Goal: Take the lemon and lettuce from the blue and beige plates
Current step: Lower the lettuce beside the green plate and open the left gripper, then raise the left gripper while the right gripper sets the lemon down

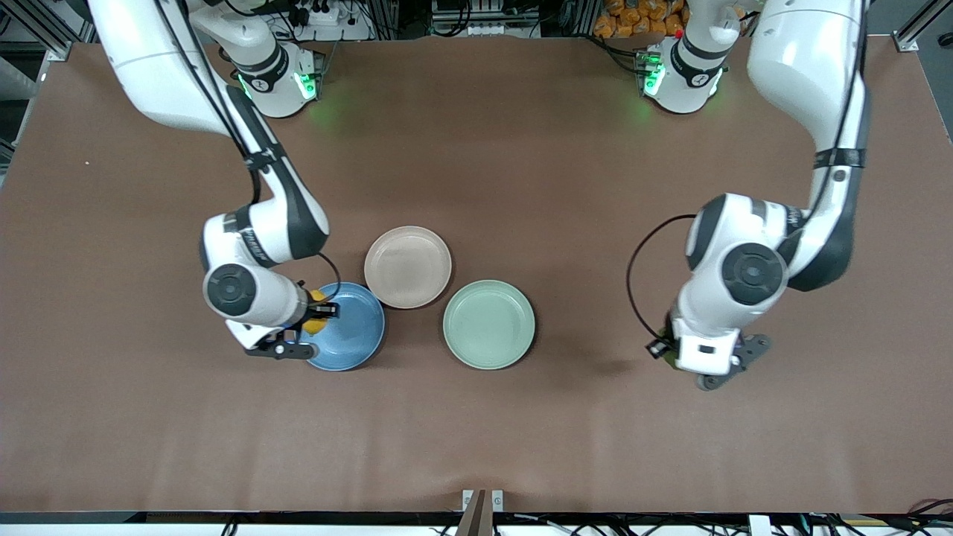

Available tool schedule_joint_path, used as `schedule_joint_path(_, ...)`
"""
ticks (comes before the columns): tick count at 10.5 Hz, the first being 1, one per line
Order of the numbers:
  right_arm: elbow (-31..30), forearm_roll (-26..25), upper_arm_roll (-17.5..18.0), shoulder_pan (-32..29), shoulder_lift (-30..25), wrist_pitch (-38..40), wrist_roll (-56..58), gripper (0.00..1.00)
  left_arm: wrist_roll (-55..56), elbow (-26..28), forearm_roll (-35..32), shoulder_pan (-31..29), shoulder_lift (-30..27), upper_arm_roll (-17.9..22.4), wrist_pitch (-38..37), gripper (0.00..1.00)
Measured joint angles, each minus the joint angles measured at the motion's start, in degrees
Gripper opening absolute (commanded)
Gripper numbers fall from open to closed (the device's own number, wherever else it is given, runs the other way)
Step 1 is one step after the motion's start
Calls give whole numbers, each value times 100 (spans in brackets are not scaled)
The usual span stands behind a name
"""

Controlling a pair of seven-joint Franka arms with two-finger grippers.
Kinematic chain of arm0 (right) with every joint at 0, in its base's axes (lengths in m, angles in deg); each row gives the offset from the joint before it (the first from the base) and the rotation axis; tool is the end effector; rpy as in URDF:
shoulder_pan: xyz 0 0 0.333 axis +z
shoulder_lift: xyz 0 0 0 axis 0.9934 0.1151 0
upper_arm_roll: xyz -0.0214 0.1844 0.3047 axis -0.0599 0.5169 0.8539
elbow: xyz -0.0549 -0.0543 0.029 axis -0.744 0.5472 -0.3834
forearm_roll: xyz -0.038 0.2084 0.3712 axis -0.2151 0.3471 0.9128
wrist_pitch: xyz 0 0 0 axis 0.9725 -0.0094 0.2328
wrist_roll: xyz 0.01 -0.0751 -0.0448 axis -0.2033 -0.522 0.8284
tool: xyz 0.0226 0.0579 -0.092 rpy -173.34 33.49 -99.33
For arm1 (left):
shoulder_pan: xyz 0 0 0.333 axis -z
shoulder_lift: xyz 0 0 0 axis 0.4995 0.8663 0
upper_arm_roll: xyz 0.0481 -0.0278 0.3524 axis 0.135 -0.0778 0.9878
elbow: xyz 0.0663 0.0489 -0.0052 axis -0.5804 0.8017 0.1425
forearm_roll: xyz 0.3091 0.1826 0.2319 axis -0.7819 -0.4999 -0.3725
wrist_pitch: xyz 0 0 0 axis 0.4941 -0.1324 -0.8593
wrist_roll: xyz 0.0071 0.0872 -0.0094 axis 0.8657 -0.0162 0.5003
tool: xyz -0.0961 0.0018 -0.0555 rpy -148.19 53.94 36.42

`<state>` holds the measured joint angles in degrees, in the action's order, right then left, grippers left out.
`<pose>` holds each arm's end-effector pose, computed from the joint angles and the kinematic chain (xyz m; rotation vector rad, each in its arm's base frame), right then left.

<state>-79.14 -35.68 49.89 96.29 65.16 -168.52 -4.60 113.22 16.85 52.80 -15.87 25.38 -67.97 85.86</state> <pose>0.6963 0.1863 0.2758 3.0931 -0.1048 -0.2609 0.7481 -0.2020 0.3675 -2.9634 -0.8766 -0.1049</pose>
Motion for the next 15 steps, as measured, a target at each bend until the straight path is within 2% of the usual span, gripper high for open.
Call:
schedule_joint_path(1,1,0,-5,-153,-88,225,240,21,-153,-1,0,-122,-1,-7,5,100)
schedule_joint_path(3,1,-6,-24,-533,-223,540,741,21,-184,4,0,-166,-1,-29,-5,100)
schedule_joint_path(6,-22,-99,-46,-902,-248,616,1236,21,-186,65,0,-212,-2,-46,-20,100)
schedule_joint_path(9,-37,-303,-58,-1036,-251,589,1369,20,-802,412,3,-730,-169,-292,6,100)
schedule_joint_path(11,-127,-331,-65,-1153,-262,417,1658,20,-967,1109,4,-1081,-594,-615,467,100)
schedule_joint_path(13,-410,-335,-66,-1315,-292,-5,1862,20,-967,2118,4,-1108,-1189,-768,1085,100)
schedule_joint_path(15,-783,-339,-66,-1406,-338,-455,1882,20,-967,2892,4,-1105,-1798,-920,1186,100)
